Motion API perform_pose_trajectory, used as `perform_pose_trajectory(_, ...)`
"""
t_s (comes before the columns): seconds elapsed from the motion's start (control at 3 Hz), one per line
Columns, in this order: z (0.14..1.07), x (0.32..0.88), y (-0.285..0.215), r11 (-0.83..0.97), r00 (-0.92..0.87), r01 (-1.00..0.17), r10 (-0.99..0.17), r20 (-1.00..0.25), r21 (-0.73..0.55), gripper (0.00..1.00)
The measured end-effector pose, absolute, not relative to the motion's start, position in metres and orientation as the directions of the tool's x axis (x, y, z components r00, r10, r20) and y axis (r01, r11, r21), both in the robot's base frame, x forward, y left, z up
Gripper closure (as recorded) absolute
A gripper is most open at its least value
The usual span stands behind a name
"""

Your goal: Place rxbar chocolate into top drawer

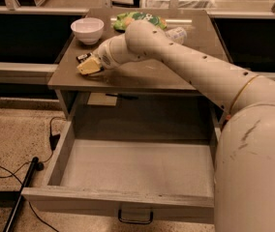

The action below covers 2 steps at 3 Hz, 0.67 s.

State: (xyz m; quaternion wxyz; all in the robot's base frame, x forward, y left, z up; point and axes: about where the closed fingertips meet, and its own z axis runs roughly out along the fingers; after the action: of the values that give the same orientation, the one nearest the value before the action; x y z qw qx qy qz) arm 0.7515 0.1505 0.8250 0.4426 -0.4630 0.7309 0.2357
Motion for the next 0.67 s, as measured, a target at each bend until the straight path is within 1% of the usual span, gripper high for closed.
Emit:
perform_pose_trajectory(0.33,0.816,0.751,0.157,0.470,-0.206,-0.881,-0.474,-0.856,-0.048,0.65)
perform_pose_trajectory(0.67,0.830,0.749,0.153,0.452,-0.159,-0.890,-0.443,-0.882,-0.067,0.96)
